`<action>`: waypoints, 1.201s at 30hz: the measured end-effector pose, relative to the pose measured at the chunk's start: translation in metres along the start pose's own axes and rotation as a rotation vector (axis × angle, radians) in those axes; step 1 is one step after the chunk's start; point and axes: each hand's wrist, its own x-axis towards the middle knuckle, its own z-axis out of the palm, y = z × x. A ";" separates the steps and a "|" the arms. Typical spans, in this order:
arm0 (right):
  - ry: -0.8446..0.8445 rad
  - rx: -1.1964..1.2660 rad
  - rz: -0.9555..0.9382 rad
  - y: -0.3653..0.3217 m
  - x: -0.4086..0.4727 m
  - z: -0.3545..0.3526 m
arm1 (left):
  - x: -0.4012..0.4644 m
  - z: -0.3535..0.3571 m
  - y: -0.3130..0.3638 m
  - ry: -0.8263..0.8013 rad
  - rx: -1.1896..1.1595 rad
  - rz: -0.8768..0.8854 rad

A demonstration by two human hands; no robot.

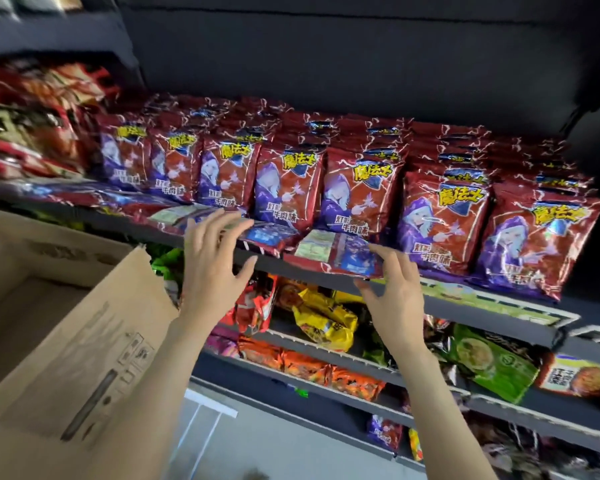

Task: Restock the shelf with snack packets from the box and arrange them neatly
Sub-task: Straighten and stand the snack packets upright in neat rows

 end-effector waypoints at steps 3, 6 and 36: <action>0.063 -0.035 0.043 -0.002 0.005 0.010 | 0.020 0.008 -0.015 -0.031 -0.059 0.157; 0.128 0.029 0.074 -0.009 0.008 0.014 | 0.040 0.011 -0.025 0.008 -0.113 0.270; 0.064 -0.528 0.233 -0.030 0.084 0.065 | 0.095 0.097 0.004 -0.303 -0.400 -0.315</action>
